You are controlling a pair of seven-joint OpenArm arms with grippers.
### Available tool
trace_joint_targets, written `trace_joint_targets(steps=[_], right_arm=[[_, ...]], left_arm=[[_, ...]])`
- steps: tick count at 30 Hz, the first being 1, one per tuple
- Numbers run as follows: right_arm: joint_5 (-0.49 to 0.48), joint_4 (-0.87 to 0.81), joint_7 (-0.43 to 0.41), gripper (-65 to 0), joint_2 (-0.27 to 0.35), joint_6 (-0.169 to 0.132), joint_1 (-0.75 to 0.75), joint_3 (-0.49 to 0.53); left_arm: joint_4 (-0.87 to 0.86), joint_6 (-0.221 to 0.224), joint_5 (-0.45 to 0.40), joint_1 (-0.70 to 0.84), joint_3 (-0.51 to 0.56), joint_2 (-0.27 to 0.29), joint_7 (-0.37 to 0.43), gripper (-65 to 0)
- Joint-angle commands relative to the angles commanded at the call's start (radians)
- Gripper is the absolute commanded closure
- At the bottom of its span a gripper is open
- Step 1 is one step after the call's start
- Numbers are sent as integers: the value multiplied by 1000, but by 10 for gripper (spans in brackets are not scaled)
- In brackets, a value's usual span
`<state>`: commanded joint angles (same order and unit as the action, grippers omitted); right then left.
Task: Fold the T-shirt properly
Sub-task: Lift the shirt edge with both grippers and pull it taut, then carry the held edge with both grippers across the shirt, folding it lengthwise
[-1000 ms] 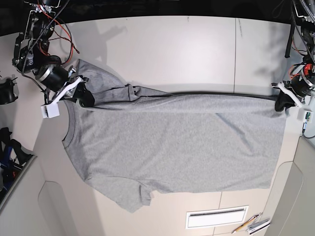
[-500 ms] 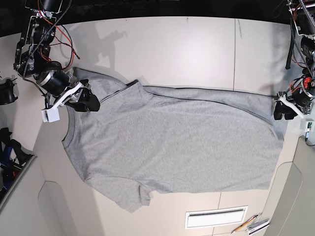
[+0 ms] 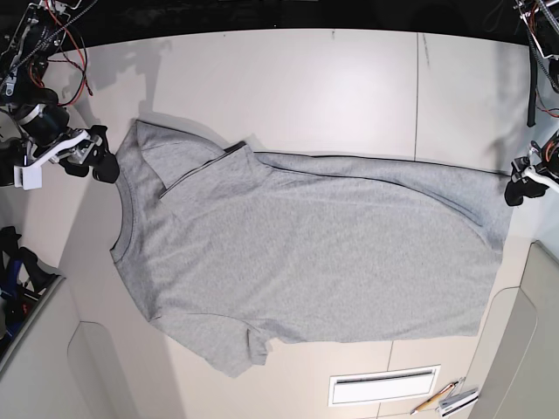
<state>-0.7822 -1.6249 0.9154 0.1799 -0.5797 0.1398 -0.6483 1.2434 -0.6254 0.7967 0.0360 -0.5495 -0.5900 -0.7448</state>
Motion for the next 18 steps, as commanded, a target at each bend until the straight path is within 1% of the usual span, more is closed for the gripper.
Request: trace_joint_targets(steps=[2, 4, 5, 7, 10, 13, 18], right_arm=[[0, 0, -2, -455, 0, 1, 34, 3], [-3, 0, -2, -455, -1, 7, 66, 3], [-4, 0, -2, -455, -1, 7, 80, 4], [-6, 0, -5, -454, -1, 7, 104, 5], [-11, 2, -18, -454, -1, 7, 117, 16], [-11, 16, -33, -454, -1, 7, 116, 61], [-11, 80, -82, -454, -1, 7, 112, 156]], left_arm=[[0, 0, 0, 15, 0, 0, 2, -433], [0, 1, -4, 19, 0, 3, 6, -477], [0, 2, -9, 19, 0, 4, 8, -477], [0, 24, -33, 19, 0, 6, 22, -477], [0, 74, -89, 19, 0, 5, 53, -477], [0, 141, -126, 16, 0, 5, 51, -477], [-9, 144, -128, 13, 0, 21, 47, -477]])
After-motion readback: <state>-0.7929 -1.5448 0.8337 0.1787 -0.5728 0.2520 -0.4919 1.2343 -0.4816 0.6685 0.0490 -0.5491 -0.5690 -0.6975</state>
